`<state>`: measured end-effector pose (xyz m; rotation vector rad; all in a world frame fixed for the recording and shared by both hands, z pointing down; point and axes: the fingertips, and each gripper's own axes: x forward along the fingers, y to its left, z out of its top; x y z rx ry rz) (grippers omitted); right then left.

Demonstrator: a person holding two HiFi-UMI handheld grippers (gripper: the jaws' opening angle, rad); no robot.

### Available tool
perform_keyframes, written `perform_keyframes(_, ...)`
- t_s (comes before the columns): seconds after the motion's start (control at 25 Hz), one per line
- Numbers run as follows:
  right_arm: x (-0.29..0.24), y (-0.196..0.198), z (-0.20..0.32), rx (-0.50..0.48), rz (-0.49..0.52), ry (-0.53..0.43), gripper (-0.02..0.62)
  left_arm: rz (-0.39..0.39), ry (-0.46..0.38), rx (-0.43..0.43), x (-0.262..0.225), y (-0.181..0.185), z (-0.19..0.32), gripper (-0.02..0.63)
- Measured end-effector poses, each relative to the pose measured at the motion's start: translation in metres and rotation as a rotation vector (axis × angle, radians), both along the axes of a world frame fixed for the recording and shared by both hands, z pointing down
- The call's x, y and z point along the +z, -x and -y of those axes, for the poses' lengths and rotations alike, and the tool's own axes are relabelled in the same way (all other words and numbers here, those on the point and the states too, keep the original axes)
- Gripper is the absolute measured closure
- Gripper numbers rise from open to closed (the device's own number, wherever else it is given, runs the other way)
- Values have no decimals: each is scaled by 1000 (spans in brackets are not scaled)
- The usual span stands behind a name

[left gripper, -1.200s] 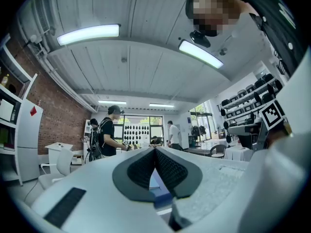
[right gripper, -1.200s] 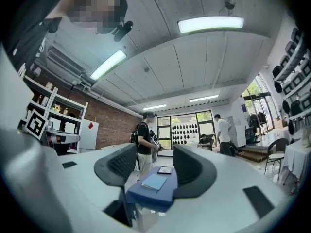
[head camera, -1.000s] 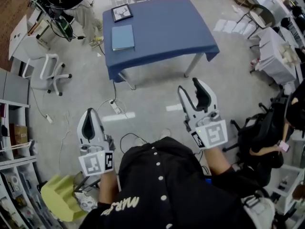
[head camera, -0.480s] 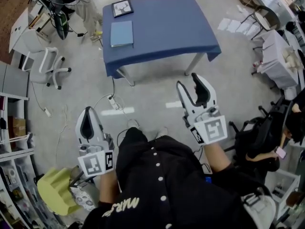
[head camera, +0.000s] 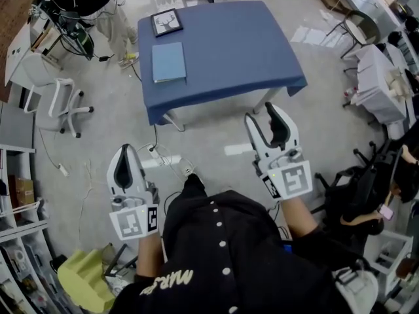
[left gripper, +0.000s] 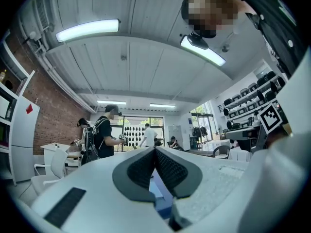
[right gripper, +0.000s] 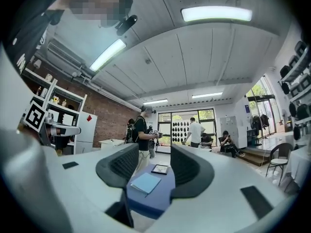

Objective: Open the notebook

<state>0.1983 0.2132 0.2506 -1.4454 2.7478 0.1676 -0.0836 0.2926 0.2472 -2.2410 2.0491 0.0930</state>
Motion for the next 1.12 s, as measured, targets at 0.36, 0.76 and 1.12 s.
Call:
perform_keyframes(0.36, 2, 73, 96, 54, -20, 24, 394, -17, -4, 35, 2, 73, 104, 603)
perform_keyframes(0.76, -13, 152, 159, 80, 16, -20, 396, -17, -21, 83, -6, 144, 178, 603)
perform_keyframes(1.12, 4, 173, 206, 86, 2, 11, 399, -25, 20, 102, 13, 161, 238, 603)
